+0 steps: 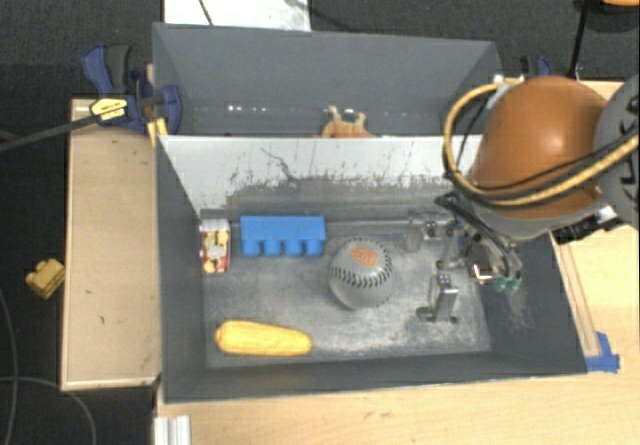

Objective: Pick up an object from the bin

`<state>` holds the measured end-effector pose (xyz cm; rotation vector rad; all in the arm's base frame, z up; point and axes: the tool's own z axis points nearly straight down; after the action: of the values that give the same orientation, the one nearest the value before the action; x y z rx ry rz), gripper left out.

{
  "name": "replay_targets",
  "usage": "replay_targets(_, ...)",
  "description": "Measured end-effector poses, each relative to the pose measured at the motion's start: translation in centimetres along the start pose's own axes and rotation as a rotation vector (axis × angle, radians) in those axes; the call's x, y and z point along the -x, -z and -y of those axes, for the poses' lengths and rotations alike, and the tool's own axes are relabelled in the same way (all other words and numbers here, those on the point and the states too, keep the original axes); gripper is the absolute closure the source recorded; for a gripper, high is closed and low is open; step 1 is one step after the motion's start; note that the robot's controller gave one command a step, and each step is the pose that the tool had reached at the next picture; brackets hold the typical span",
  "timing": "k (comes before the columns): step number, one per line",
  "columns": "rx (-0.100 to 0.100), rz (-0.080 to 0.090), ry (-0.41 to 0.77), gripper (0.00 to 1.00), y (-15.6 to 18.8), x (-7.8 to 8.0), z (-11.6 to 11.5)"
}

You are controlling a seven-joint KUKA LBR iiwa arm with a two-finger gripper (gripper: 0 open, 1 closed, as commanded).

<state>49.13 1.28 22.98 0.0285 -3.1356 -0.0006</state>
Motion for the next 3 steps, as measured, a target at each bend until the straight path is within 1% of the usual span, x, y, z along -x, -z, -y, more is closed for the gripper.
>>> replay_targets(1,0.000,0.008,-0.001,1.00,0.44,0.14,0.01)
replay_targets(2,0.000,0.008,-0.001,0.00,0.44,0.14,0.01)
replay_targets(3,0.000,0.008,-0.002,0.00,0.44,0.14,0.01)
